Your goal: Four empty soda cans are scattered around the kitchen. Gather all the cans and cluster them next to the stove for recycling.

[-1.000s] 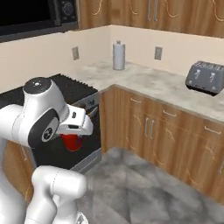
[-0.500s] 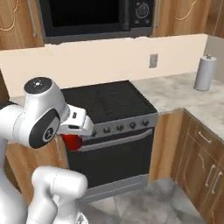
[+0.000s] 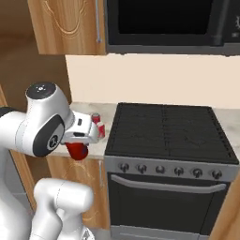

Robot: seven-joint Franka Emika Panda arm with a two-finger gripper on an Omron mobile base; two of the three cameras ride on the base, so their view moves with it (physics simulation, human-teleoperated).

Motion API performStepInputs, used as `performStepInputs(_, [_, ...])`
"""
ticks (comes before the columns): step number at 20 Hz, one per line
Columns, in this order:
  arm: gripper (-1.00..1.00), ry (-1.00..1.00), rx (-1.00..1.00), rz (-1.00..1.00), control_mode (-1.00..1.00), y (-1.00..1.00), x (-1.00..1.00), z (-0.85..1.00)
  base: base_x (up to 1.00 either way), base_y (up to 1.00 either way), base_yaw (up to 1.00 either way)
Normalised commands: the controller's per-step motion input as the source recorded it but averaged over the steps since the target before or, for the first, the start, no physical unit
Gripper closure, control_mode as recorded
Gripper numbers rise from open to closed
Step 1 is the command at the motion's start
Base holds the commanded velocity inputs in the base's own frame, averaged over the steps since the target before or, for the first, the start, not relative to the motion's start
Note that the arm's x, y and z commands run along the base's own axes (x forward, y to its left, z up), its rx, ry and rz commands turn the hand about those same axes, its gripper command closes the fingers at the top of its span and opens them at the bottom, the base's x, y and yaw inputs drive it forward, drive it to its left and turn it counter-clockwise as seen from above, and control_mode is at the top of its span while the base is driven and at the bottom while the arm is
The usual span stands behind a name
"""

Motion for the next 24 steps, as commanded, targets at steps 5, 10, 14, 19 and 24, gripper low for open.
performStepInputs(5, [1.0, 0.0, 0.0, 0.0, 1.0, 0.0, 0.0, 0.0, 0.4, 0.0, 0.33])
performStepInputs(10, [1.0, 0.0, 0.0, 0.0, 1.0, 0.0, 0.0, 0.0, 0.49, 0.0, 0.16])
performStepInputs(14, [1.0, 0.0, 0.0, 0.0, 1.0, 0.0, 0.0, 0.0, 0.74, -0.11, 0.05])
performStepInputs(19, [1.0, 0.0, 0.0, 0.0, 1.0, 0.0, 0.0, 0.0, 0.45, -0.28, 0.01])
performStepInputs(24, [1.0, 0.0, 0.0, 0.0, 1.0, 0.0, 0.0, 0.0, 0.0, -0.16, -0.08])
